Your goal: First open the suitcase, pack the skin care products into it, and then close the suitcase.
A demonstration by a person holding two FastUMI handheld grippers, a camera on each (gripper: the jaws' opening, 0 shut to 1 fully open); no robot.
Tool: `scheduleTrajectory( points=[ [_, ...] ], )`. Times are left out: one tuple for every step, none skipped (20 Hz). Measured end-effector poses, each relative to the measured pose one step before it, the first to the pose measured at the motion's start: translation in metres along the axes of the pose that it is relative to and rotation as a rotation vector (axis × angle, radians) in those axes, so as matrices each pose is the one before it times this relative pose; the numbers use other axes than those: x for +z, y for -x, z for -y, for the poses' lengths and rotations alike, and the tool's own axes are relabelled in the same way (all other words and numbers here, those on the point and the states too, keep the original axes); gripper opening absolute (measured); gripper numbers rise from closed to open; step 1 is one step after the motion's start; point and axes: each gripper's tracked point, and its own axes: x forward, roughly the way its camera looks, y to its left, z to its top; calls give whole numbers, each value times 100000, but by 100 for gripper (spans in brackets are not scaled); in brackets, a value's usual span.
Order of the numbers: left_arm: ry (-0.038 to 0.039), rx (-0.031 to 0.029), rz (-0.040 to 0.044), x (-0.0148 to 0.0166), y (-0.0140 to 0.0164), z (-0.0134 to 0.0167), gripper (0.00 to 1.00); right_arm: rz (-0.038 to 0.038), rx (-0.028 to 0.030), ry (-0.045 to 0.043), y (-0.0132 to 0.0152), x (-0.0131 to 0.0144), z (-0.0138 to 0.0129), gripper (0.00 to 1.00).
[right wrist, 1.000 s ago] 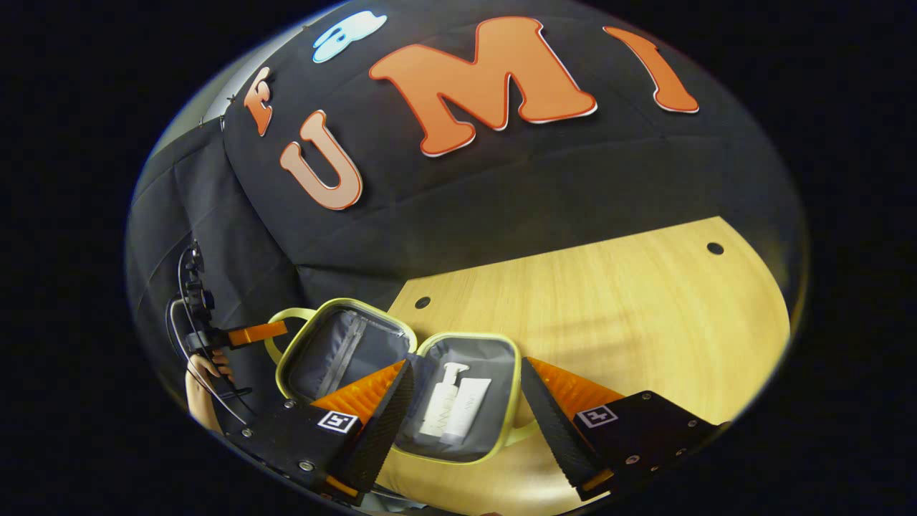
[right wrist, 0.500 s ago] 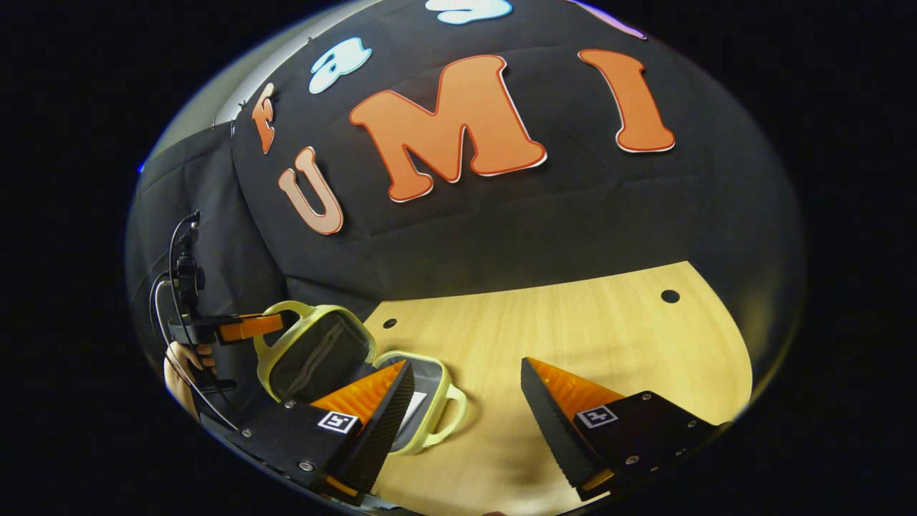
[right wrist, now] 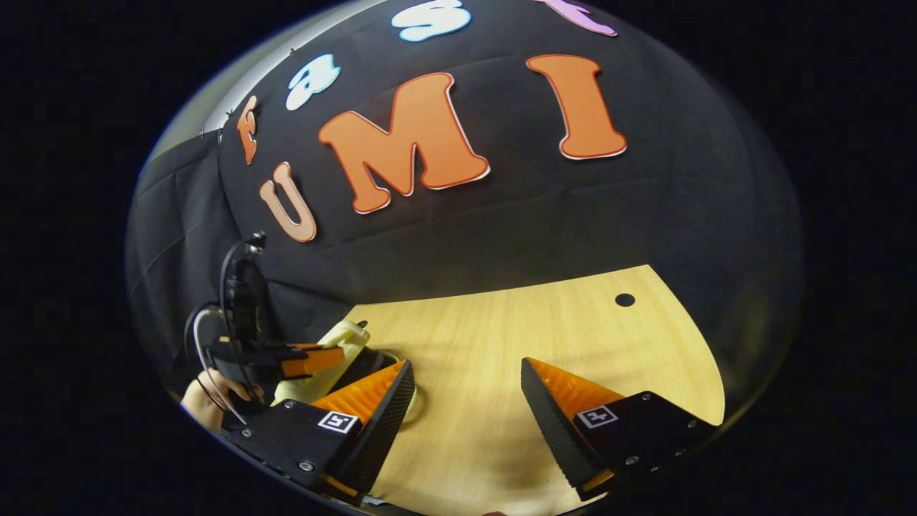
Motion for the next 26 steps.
scheduleTrajectory(
  points=[
    [-431,-228,-2733,-1081,-1214,1180,8,-447,-1087,-220,135,-169,582,95],
    [-190,157,-2510,-1046,-1084,1046,8,-324,-849,69,238,-173,587,95],
    [-162,413,-1806,-902,-963,872,8,-246,-899,354,169,-139,490,95],
    [-110,637,-1637,-818,-793,731,8,-237,-1114,534,90,-211,482,95],
    [18,872,-379,-451,-599,541,8,-441,-1012,631,-27,-152,383,95],
    [-293,248,-411,-355,-446,652,8,-417,-1139,674,-30,-320,263,95],
    [-338,99,-274,-713,124,-1133,8,-675,-918,895,-56,-299,238,95],
    [-498,-117,459,140,-448,944,8,-646,-736,988,76,-433,184,95],
    [-379,488,1169,102,-91,101,9,-183,-503,1011,1,-242,30,95],
    [204,-459,1188,56,-5,201,11,54,-448,1026,29,-149,33,95],
    [1221,101,795,-28,74,137,11,51,-368,738,59,-85,35,95],
    [1957,-333,891,116,64,136,15,156,21,694,59,-108,-48,95],
    [2086,373,1675,127,383,-74,17,224,-227,639,41,-49,37,96],
    [985,-587,3069,771,660,133,27,615,3,459,94,156,6,95],
    [744,-708,3398,1152,1117,103,30,762,281,282,143,132,32,95],
    [805,-630,3354,778,920,-16,30,586,402,55,55,55,-185,95],
    [202,61,3414,769,931,111,38,540,424,31,90,205,-135,96],
    [-165,1126,4010,1075,957,-70,60,1004,214,332,315,296,-3,95],
    [19,866,4569,1305,1273,196,83,1587,-417,750,241,384,10,95],
    [-196,868,5228,2017,1580,43,85,1723,-717,1011,-4,388,6,95],
    [-608,1698,5712,2135,1661,-166,86,1954,-1017,987,196,555,-24,95],
    [-762,1666,7076,2542,1642,-274,86,2190,-735,812,326,622,-90,95],
    [-1086,2273,6667,1592,1543,-394,90,2384,10,669,278,757,-289,95],
    [-881,1507,5202,2172,1483,-455,100,2513,74,1125,418,738,-415,95],
    [-550,1104,4427,-246,673,142,100,2312,-1045,1070,279,503,-94,95],
    [155,915,4259,1393,1181,-461,100,2766,-1707,1061,220,734,-29,95]
  ],
)
